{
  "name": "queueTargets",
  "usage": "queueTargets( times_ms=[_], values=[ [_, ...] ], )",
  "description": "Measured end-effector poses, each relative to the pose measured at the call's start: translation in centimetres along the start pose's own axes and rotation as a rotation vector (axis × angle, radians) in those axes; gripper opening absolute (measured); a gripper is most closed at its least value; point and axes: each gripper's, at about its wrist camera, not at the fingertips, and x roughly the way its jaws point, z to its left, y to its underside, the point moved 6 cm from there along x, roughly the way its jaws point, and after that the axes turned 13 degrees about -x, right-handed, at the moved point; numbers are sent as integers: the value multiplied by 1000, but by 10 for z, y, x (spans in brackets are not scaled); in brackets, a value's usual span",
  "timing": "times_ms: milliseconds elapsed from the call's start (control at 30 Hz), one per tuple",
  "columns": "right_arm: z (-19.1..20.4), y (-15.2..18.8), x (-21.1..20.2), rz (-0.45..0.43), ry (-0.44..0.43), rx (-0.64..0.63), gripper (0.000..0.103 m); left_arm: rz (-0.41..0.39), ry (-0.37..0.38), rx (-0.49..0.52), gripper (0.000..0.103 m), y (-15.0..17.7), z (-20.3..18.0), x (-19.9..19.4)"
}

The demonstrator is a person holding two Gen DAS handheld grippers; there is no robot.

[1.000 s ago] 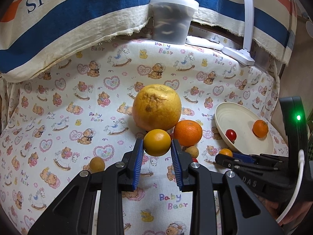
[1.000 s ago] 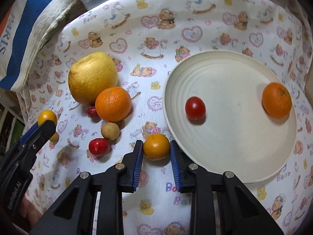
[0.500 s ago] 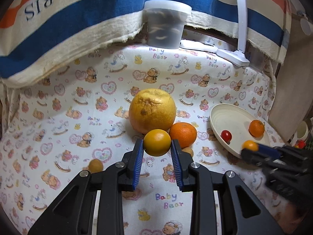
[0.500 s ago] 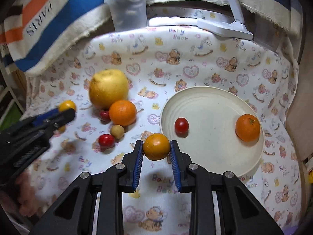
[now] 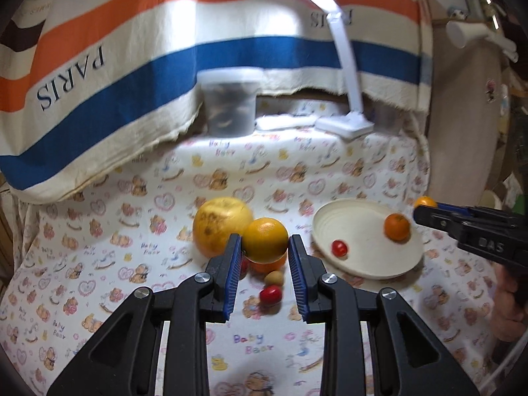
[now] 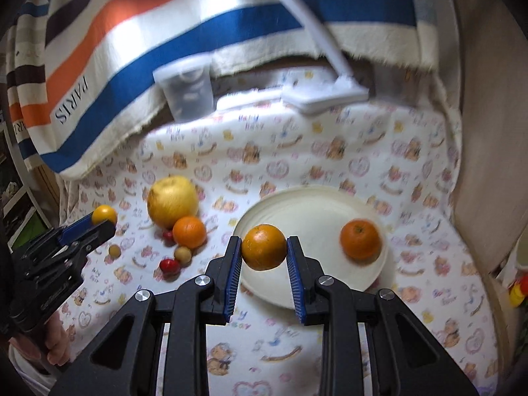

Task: Organize fruits
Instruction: 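Lift and carry the yellow citrus and small orange toward the plate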

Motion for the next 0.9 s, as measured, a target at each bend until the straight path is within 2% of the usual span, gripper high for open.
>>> queueTargets(
  times_ms=[100, 400, 567, 733, 900],
  values=[
    [-6, -5, -3, -36, 3, 9, 28, -19, 26, -3, 28, -4, -9, -3],
    [-22, 0, 4, -40, 38, 27, 28, 42, 53, 36, 28, -14, -50, 22],
    [-28, 8, 15, -5, 38, 30, 28, 97, 84, 8, 28, -19, -69, 43],
    [-34, 16, 22, 45, 3, 47, 29, 215, 130, 33, 28, -5, -91, 69],
    [-33, 27, 36, 118, -41, 55, 29, 261, 114, 33, 28, 11, -96, 87]
  ],
)
